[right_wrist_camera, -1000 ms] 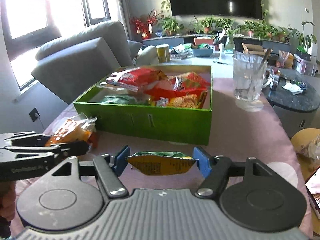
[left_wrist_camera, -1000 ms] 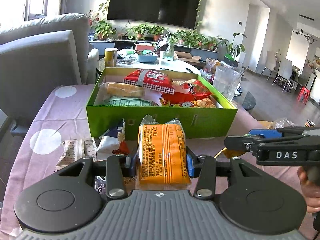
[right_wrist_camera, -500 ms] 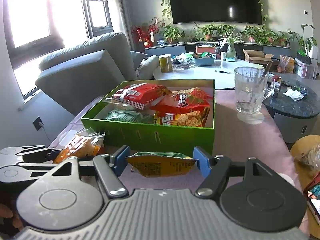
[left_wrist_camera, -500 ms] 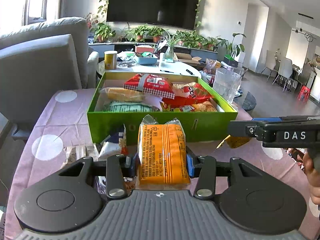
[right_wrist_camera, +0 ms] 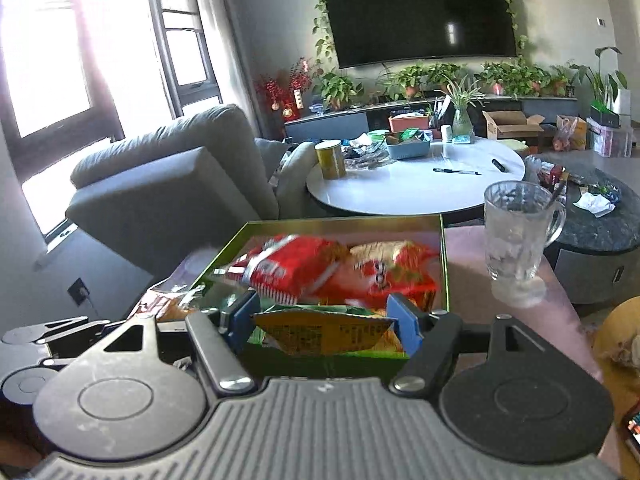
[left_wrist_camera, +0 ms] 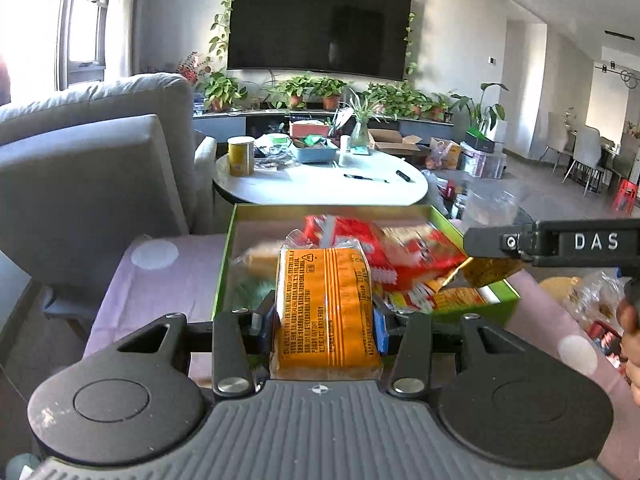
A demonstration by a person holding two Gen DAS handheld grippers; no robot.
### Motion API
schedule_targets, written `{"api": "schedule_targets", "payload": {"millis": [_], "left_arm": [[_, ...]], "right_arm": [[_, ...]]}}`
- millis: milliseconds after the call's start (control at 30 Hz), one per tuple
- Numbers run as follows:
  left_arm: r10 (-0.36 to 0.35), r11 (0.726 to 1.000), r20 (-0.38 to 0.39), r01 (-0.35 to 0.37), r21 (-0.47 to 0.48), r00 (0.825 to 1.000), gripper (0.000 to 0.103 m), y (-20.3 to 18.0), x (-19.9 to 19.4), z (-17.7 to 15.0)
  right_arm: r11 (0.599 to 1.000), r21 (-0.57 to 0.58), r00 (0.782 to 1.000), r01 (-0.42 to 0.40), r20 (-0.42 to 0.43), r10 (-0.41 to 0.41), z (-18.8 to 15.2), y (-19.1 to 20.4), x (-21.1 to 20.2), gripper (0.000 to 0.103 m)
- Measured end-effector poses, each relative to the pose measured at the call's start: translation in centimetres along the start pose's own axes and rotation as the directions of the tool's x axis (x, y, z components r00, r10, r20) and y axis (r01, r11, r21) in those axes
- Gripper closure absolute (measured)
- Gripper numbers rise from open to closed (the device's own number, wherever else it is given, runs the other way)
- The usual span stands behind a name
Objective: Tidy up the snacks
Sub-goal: 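Lift and carry the orange bread pack with left, green snack packet with right, into the green box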
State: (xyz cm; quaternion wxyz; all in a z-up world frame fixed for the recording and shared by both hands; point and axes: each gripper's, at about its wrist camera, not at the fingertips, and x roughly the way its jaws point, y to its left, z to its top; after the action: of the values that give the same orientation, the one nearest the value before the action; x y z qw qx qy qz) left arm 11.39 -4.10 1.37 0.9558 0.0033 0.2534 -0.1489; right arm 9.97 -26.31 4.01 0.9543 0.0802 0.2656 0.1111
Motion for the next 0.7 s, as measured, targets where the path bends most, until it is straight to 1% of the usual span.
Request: {"api": "schedule_targets", "payload": {"millis": [67, 200, 567, 700], "left_arm": [[0.002, 1.0, -0.001, -0.002, -0.003, 1.0, 0.062, 0.3, 0.7, 0.6], [0.014, 1.0, -0.002, -0.014, 0.007, 1.0, 0.062, 0.6, 2.1, 1.2], [0.02, 1.0, -0.038, -0.019, 0.019, 0.999, 0.062, 0.9, 6.4, 1.6], [0.031, 0.999, -0.048, -0.031, 0.012, 0.998, 0.062, 1.2, 7.4, 1.6]], "right_arm": [[1.0, 0.008, 1.0, 0.009, -0.005, -0.009, 0.5, 0.0, 0.9, 0.043], [1.0, 0.026, 1.0, 0.003, -0.029, -0.002, 1.0, -0.2, 2.6, 0.043], [1.0, 0.03, 0.994, -0.001, -0.106, 0.004, 0.1, 0.4, 6.4, 0.043], [0.999, 0.038, 0.995, -0.004, -0.103, 0.008, 0.2, 0.6, 6.9, 0.043]]}}
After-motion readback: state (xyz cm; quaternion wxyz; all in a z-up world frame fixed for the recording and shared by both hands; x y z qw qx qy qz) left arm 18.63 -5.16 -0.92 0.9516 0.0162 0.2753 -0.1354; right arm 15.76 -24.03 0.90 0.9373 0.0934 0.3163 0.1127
